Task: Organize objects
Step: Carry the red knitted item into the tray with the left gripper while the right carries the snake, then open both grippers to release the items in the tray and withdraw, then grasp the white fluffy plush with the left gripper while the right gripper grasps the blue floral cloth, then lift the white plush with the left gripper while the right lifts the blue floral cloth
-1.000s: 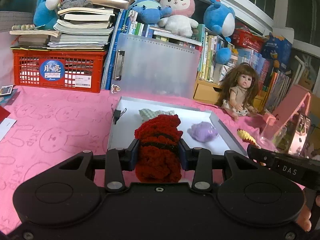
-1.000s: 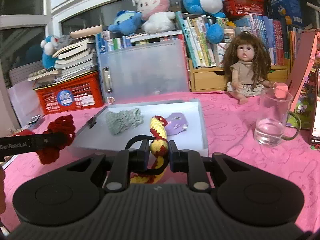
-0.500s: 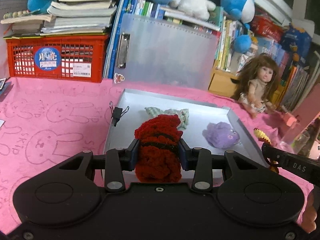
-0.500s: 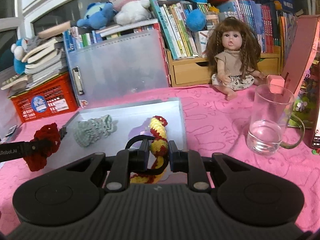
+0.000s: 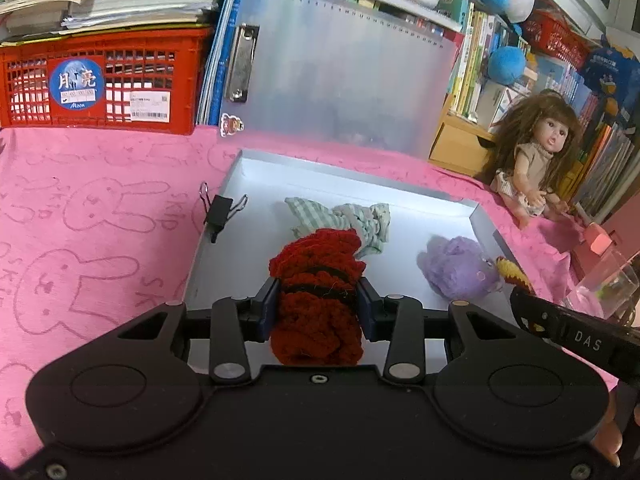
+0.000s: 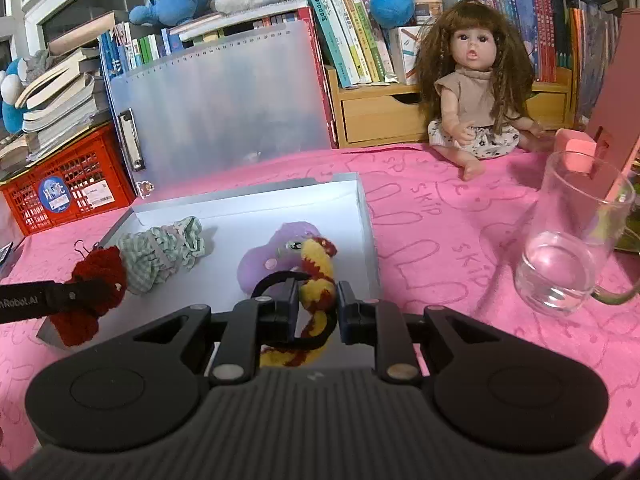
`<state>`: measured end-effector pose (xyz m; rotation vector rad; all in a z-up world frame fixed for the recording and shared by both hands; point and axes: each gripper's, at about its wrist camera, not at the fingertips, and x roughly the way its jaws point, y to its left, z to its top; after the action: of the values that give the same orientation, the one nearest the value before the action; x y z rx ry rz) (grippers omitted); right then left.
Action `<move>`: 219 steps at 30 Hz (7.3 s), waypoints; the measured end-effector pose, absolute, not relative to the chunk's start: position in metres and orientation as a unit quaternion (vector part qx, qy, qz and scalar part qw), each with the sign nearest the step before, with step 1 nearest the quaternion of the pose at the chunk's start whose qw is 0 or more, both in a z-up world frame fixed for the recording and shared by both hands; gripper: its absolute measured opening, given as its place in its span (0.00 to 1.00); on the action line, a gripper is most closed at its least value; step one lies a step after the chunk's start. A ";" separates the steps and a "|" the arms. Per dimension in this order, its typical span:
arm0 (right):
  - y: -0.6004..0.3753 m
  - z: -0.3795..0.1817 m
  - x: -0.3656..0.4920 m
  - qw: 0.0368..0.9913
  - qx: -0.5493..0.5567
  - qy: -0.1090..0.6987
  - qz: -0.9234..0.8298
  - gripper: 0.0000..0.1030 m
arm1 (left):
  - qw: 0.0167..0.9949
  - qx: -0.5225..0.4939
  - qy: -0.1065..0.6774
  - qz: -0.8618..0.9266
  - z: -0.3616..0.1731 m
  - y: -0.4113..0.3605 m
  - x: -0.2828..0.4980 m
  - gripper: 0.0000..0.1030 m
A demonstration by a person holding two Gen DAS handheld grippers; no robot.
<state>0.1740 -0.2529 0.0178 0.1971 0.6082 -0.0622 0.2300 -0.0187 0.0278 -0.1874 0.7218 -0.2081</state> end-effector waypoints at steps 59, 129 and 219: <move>-0.267 0.031 0.178 0.948 0.125 0.292 0.019 0.73 | 0.939 -0.051 0.322 -0.112 0.048 -0.027 0.237 0.75; -0.190 -0.005 0.036 0.936 -0.097 0.265 0.210 1.00 | 0.922 0.024 0.323 -0.214 0.007 -0.022 0.085 0.80; -0.202 0.007 0.030 0.965 -0.025 0.228 0.129 0.36 | 0.933 -0.038 0.301 -0.194 0.026 -0.007 0.085 0.67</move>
<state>0.0300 -0.2020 0.0068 -0.0500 0.4609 0.2603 0.0851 -0.0066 0.0260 -0.0772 0.6156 -0.3979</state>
